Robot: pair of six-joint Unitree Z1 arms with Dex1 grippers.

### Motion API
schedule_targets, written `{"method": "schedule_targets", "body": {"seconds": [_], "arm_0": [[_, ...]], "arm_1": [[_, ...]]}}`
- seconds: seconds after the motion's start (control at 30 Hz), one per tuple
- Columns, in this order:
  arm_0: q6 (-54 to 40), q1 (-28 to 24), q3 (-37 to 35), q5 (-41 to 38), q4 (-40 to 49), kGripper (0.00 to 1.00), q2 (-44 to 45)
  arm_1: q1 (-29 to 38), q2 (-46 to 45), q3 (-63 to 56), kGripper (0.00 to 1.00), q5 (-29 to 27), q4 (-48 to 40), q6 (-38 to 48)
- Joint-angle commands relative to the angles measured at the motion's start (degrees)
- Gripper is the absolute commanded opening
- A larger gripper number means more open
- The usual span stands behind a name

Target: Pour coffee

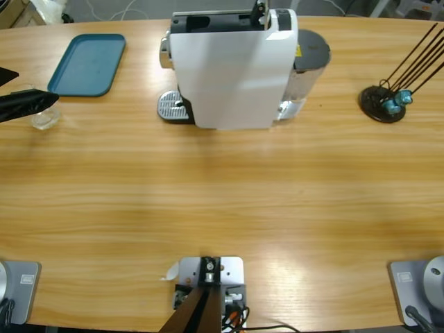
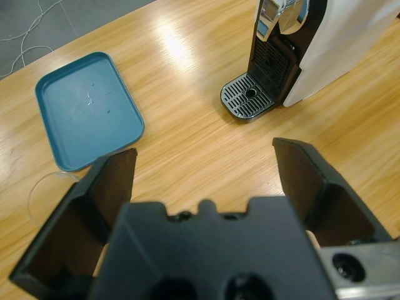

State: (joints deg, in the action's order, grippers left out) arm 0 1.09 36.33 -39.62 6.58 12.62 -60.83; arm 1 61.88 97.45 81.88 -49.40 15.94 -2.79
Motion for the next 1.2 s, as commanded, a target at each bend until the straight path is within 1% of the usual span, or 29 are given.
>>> {"method": "schedule_targets", "body": {"seconds": [0.03, 0.23, 0.4, 0.83, 1.0, 1.2], "arm_0": [[-0.6, 0.5, 2.0, -0.6, -0.4, 0.945, -1.5], [-0.6, 0.6, 1.9, -0.6, -0.4, 0.945, -1.8], [-0.6, 0.6, 1.9, -0.6, -0.4, 0.945, -1.8], [-0.6, 0.8, 2.0, -0.6, -0.4, 0.945, -2.0], [-0.6, 0.8, 2.0, -0.6, -0.4, 0.945, -2.2], [-0.6, 1.2, 2.1, -0.6, -0.3, 0.945, -2.4]], "arm_1": [[2.3, 6.8, 2.4, 0.0, 1.6, -1.2, -0.6], [3.7, 9.7, 4.3, 0.0, 3.6, -0.9, -1.2], [6.0, 11.9, 4.1, 0.0, 4.0, -0.2, 0.4], [6.1, 14.6, 3.1, 0.0, 6.7, 0.2, 1.4], [6.1, 16.5, 2.1, 0.0, 7.9, 0.2, 3.1], [6.0, 16.8, 1.3, 0.0, 8.4, 0.1, 3.2]]}}
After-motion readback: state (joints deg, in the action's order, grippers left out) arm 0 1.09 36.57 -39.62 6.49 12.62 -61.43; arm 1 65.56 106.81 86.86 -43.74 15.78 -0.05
